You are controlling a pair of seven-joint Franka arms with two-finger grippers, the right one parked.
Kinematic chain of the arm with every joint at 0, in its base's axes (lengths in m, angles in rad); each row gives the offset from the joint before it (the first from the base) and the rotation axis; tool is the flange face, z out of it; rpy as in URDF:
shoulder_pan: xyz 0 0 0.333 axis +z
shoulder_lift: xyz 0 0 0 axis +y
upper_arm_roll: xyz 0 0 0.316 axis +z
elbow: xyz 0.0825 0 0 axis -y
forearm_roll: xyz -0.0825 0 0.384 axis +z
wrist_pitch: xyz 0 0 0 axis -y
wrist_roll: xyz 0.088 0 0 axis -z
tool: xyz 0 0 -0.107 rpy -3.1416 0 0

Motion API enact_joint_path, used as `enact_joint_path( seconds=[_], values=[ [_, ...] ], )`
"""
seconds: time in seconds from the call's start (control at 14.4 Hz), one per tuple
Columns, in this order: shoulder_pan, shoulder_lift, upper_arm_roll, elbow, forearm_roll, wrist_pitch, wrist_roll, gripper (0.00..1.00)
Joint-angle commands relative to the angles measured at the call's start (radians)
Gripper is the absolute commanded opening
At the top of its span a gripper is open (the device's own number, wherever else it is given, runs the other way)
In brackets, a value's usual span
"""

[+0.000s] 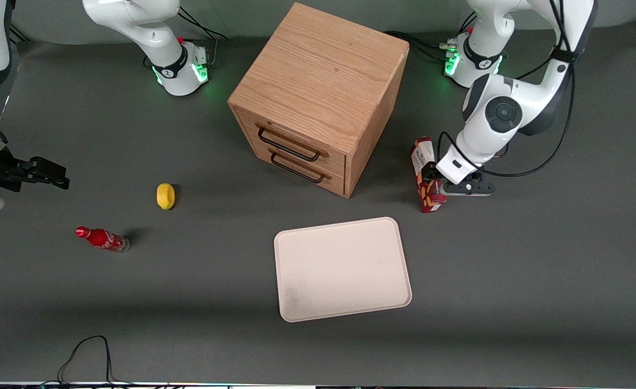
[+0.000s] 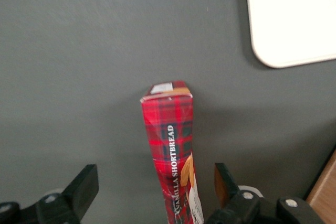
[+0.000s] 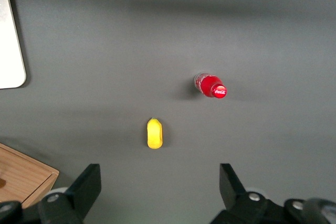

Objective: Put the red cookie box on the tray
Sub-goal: 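Lower the left gripper around the cookie box and close on it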

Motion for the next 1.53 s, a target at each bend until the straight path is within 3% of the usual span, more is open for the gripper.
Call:
enact_joint_path(
  seconds=[0.0, 0.76, 0.9, 1.04, 1.11, 1.25, 1.32, 1.46],
  values=[
    [-0.034, 0.033, 0.002, -0.003, -0.002, 0.020, 0.012, 0.99],
    [-0.036, 0.076, 0.002, -0.022, -0.002, 0.072, 0.016, 0.98],
    [-0.028, 0.078, 0.002, -0.023, -0.002, 0.068, 0.016, 0.91],
    [-0.027, 0.079, 0.002, -0.022, -0.002, 0.061, 0.018, 0.77],
    [-0.025, 0.082, 0.002, -0.023, -0.002, 0.061, 0.022, 0.66],
    [-0.025, 0.082, 0.003, -0.022, -0.002, 0.061, 0.022, 0.31],
    [-0.025, 0.084, 0.002, -0.022, -0.002, 0.060, 0.022, 0.03],
    [-0.024, 0.085, 0.003, -0.022, -0.005, 0.061, 0.021, 0.00]
  ],
)
